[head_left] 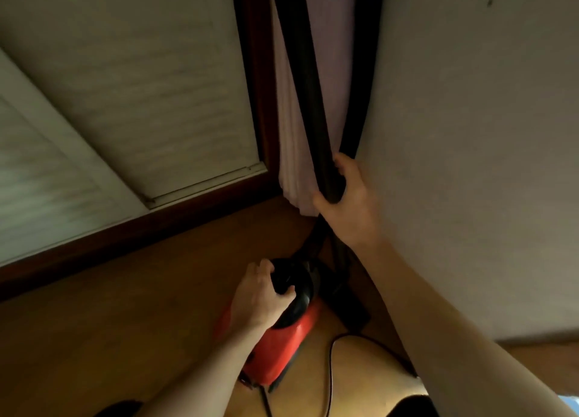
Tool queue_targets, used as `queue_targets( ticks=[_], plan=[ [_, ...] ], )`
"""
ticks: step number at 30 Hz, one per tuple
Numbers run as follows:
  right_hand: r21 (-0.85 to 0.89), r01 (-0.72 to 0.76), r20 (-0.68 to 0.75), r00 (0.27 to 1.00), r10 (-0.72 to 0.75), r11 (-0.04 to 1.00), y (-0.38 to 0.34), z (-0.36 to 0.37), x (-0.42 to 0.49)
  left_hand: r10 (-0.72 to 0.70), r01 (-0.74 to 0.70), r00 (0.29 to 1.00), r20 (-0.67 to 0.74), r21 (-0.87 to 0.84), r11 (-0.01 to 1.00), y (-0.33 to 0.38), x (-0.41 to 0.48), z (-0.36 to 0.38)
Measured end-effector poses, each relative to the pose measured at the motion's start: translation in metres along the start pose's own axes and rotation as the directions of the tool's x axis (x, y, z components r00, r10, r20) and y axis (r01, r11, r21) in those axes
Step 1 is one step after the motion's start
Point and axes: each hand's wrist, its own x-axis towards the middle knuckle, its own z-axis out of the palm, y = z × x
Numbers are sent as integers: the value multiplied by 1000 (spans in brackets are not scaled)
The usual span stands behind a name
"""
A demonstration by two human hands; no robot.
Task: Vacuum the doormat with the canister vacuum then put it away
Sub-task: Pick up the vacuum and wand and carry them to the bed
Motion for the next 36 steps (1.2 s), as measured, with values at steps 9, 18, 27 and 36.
queue_targets(
  ticks=[9,18,27,36],
  plan=[
    [273,-131,-43,988,148,953,2,30,29,-39,65,984,176,-148,987,-11,21,10],
    [353,-105,-57,989,134,930,-1,44,41,-43,130,965,260,-325,937,-8,33,22],
    [395,-92,6,995,98,914,-29,26,39,-65,117,982,177,-300,947,-21,21,-10],
    [482,-103,41,995,95,870,-141,-30,63,-99,135,987,129,-301,944,-15,-4,-131]
  ],
)
